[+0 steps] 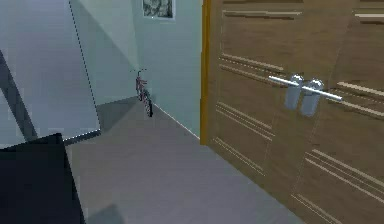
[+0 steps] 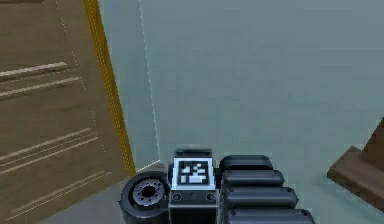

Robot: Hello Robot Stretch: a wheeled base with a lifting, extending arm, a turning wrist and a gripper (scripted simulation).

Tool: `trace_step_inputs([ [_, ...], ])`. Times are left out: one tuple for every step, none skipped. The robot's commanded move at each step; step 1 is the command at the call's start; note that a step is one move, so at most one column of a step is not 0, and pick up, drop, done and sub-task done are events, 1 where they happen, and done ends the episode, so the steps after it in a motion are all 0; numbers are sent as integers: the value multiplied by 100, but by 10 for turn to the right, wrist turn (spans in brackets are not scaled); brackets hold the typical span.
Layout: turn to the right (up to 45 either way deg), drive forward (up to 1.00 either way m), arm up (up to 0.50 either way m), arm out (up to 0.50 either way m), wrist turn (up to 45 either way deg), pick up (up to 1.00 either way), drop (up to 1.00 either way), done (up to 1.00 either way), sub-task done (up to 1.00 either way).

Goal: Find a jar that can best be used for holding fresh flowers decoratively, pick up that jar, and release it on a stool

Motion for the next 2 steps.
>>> trace_step_inputs([
  [0, 30, 0, 0, 0, 0, 0, 0, 0],
  [-330, 0, 0, 0, 0, 0, 0, 0, 0],
])
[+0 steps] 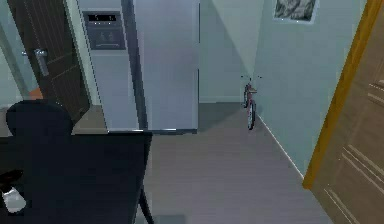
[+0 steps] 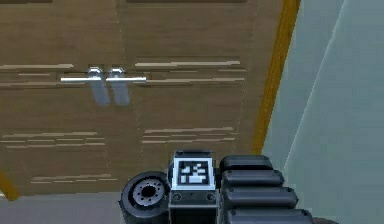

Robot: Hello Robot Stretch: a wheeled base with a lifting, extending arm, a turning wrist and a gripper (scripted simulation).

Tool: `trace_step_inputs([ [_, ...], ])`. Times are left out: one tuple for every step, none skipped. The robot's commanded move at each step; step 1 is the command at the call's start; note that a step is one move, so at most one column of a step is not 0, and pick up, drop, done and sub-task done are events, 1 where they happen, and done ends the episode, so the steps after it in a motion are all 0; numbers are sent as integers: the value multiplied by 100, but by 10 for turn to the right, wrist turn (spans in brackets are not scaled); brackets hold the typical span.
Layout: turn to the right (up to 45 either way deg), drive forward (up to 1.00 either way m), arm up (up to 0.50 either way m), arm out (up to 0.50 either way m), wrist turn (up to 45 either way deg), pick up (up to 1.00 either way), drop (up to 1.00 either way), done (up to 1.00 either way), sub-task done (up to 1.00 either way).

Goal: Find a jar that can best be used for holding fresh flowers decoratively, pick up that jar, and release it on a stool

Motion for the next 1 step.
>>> trace_step_inputs([
  [0, 100, 0, 0, 0, 0, 0, 0, 0],
])
